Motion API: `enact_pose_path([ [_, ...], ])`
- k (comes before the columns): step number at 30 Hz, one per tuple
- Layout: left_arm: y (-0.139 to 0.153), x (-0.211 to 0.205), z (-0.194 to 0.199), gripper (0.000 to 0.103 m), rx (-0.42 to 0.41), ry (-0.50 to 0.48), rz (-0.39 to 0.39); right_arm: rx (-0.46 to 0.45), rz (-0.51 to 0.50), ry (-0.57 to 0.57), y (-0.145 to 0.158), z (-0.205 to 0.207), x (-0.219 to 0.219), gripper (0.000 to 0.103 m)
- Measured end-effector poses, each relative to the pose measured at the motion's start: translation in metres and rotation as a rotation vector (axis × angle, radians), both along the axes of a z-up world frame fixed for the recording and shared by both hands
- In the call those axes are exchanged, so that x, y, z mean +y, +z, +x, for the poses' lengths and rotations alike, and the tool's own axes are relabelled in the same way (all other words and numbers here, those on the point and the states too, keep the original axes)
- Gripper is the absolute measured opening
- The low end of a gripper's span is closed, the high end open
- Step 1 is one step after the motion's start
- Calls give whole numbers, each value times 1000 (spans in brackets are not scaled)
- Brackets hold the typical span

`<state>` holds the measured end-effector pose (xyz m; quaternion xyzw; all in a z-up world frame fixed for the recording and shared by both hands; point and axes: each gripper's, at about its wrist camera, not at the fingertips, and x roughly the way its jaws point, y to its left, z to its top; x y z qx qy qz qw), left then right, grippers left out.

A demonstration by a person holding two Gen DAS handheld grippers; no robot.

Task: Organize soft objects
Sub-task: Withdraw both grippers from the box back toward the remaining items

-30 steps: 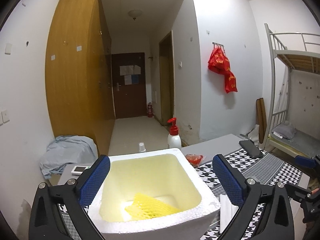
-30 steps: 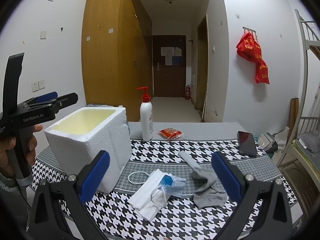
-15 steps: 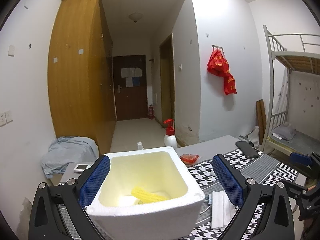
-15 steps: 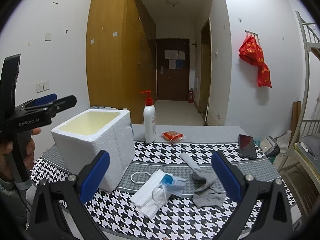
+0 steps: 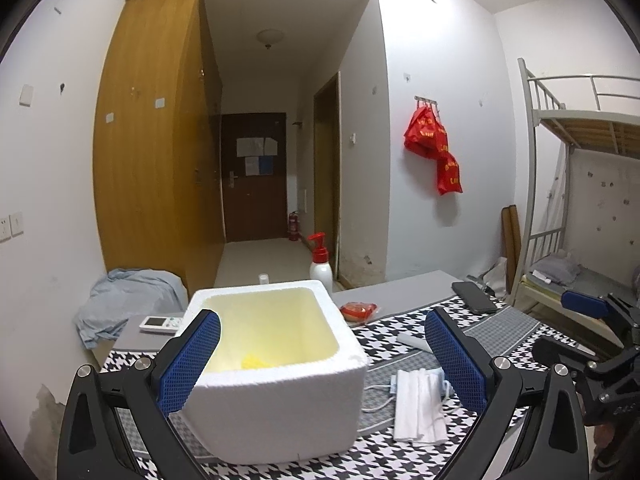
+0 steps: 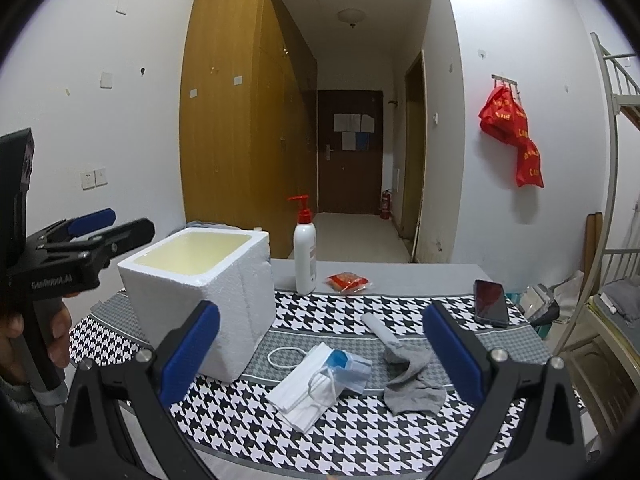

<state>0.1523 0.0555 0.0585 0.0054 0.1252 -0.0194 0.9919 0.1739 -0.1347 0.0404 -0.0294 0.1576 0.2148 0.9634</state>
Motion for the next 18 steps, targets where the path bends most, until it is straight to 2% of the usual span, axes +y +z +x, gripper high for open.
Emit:
enact_pose_path([
  [7, -9, -6, -14, 102, -20, -13, 5, -19, -6, 14, -3, -11, 0, 103],
  [18, -33, -14, -37, 102, -31, -24, -47, -37, -21, 27, -14, -26, -2, 103],
])
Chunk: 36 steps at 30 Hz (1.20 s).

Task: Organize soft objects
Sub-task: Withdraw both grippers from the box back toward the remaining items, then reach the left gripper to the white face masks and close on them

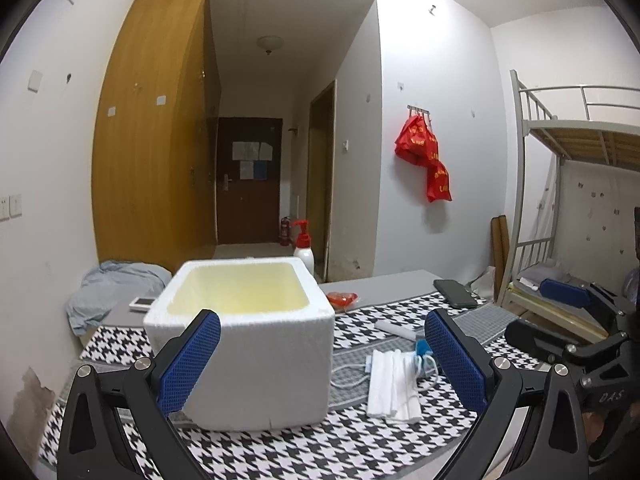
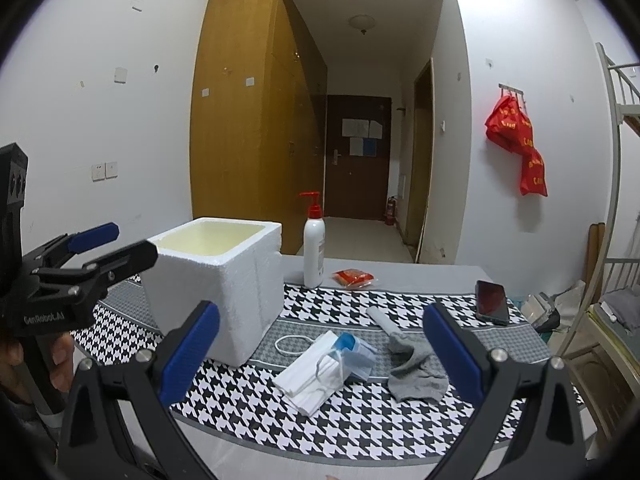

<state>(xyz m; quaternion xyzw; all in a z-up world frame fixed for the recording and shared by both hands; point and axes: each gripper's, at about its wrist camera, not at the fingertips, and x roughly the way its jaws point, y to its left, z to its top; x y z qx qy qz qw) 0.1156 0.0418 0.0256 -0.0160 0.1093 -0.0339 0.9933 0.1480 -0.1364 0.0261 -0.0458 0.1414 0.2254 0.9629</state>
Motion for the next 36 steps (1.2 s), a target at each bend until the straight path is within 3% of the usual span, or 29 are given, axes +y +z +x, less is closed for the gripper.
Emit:
enact_pose_path([
  [13, -29, -12, -14, 102, 17, 36, 3, 0, 9, -12, -23, -10, -8, 103],
  [20, -46, -20, -2, 102, 61, 23, -20, -2, -15, -30, -36, -6, -13, 103],
  [36, -68, -67, 46, 102, 175, -79, 40, 57, -33, -117, -61, 23, -55, 103],
])
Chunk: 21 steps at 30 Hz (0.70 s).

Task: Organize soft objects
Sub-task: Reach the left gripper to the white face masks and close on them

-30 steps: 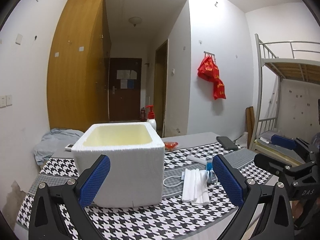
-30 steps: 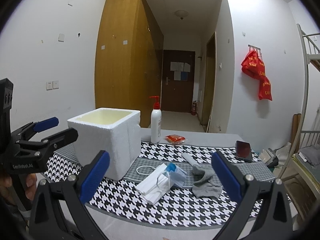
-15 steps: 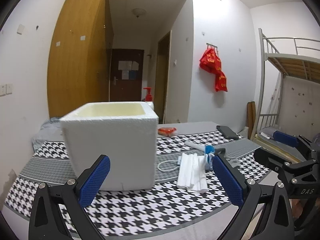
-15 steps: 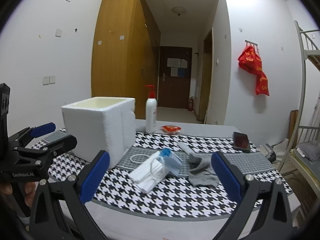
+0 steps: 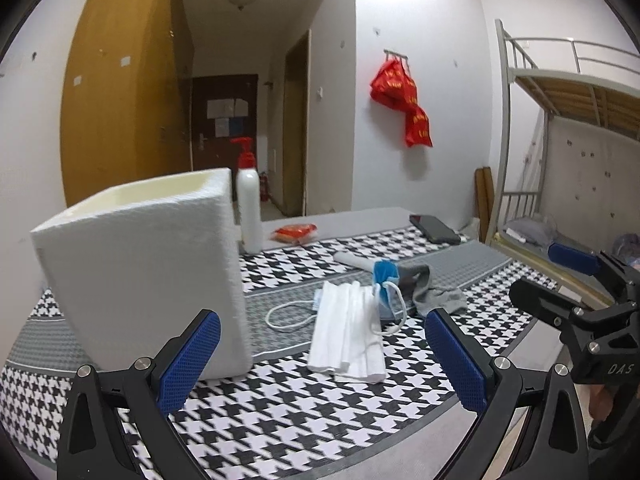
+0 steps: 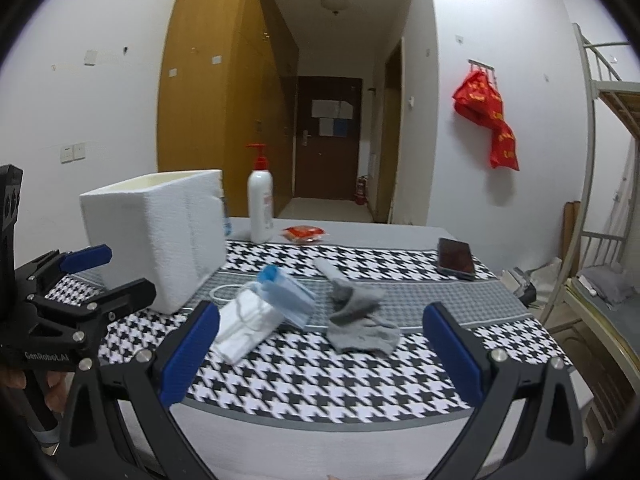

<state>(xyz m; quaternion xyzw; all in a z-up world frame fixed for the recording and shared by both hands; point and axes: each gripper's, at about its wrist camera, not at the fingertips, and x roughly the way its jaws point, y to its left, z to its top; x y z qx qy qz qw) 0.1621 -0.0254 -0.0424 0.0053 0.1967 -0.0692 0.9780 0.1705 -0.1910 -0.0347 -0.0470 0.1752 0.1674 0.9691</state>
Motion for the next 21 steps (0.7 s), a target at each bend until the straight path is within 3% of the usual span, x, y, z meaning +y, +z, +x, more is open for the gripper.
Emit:
enact_pose_path([
  [14, -25, -23, 43, 102, 180, -20, 74, 86, 21, -15, -26, 30, -25, 103],
  [19, -34, -29, 55, 95, 233, -30, 81, 121, 33, -8, -34, 41, -32, 103],
  [21, -38, -29, 61, 86, 261, -19, 80, 133, 38, -1, -37, 45, -34, 103],
])
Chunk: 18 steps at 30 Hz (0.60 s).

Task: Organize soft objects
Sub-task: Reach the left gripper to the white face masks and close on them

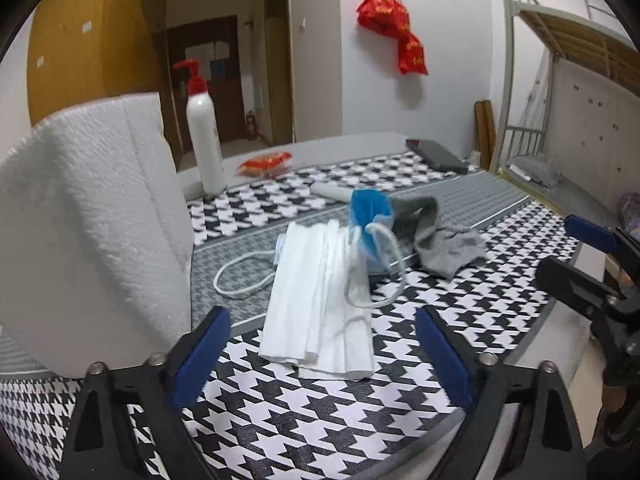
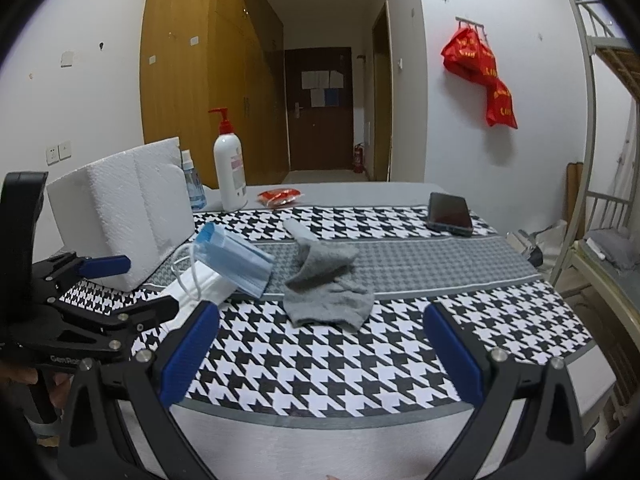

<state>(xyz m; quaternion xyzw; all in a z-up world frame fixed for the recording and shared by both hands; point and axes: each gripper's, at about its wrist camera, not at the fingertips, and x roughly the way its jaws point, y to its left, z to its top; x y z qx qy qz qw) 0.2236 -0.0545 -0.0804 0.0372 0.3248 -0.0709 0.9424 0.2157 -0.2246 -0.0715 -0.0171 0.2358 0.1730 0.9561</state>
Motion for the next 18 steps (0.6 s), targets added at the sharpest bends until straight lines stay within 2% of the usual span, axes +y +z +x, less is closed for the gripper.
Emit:
enact_pose_path([
  [8, -12, -5, 21, 73, 102, -8, -5, 30, 11, 31, -8, 15, -2, 103],
  [14, -22, -10, 31, 55, 178, -26, 11, 61, 9, 53, -12, 26, -2, 103],
  [18, -22, -11, 31, 55, 183, -21, 19, 79, 17, 59, -14, 33, -4, 103],
])
